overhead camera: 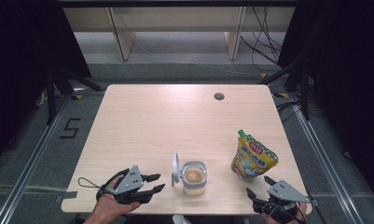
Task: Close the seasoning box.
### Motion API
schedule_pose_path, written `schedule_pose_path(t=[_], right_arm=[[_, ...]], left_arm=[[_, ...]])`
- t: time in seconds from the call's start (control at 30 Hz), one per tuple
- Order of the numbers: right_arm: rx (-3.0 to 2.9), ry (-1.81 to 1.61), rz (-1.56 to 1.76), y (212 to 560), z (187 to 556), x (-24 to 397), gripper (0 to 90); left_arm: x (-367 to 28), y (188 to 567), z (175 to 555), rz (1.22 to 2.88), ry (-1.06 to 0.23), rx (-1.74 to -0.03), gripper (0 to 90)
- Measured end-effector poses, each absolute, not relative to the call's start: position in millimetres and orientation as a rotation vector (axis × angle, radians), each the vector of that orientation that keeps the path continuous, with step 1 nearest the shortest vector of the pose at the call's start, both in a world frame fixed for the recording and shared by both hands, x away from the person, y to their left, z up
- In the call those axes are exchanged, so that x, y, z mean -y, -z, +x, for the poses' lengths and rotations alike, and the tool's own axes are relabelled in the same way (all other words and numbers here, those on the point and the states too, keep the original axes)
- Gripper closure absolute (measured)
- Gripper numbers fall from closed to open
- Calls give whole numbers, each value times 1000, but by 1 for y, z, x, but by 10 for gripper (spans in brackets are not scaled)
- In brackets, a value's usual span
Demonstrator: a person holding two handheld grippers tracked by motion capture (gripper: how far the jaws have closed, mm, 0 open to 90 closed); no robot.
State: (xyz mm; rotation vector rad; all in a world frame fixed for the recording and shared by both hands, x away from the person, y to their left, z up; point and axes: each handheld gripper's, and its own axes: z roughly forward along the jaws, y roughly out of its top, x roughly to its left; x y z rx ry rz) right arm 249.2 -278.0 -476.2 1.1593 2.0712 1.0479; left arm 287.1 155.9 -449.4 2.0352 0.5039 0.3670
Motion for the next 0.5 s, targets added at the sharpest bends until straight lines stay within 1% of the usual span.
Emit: schedule_pose_path(t=[0.1,0.23,0.5], right_arm=[[-2061,-1053,1178,477,248,276,267],[-2070,-1048,1146,477,250,277,268],[-2082,-1047,1124,478,251,277,273]], left_arm=[[-150,442,286,2035,-389,-481,786],[-143,436,286,2034,-394,-466,849],[-136,430,290,2023,-415,-456,867]])
